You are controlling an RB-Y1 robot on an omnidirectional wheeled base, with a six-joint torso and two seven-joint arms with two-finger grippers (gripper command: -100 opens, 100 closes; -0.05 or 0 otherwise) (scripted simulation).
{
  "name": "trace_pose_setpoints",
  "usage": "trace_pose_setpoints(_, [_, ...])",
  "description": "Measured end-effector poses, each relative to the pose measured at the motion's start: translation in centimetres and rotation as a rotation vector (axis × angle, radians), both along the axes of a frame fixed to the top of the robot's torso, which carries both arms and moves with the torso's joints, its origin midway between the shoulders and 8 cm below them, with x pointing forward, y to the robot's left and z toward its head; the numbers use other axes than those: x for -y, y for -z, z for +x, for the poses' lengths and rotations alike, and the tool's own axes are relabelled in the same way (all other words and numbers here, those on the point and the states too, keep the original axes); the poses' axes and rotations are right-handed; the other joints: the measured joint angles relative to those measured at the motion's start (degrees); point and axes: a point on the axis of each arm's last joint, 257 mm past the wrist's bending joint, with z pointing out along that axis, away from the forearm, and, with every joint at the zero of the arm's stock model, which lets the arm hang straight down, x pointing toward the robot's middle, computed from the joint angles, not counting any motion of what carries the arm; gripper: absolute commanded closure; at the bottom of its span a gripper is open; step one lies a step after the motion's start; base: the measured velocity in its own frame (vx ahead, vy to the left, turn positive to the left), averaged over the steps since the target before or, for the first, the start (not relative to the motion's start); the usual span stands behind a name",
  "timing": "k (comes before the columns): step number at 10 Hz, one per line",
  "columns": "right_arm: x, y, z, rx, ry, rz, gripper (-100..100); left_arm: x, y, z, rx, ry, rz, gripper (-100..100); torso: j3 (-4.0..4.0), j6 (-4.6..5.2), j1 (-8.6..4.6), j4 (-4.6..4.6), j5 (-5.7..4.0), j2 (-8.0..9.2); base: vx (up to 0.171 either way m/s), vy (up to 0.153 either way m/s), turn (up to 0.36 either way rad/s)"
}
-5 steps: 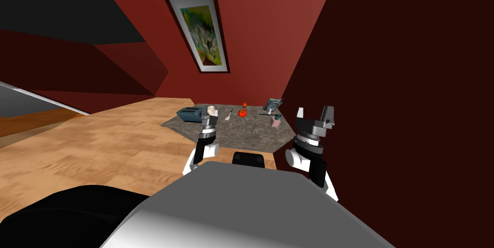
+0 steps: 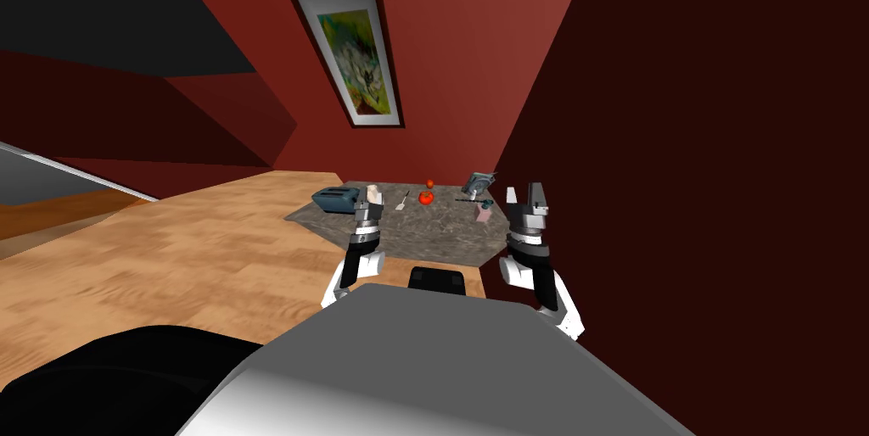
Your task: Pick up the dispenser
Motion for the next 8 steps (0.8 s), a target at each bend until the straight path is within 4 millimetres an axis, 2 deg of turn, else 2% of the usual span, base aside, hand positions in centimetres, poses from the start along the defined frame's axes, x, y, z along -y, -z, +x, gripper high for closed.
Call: trace_pose_setpoints(8, [-5.1,3.0,3.8,-0.047,0.034,-0.274,-100,0.0,0.0,0.0,0.0,0.0,0.0,0,-0.01,0.01,0.06,0.0,0.01,-0.03,-0.028,-0.014,0.001])
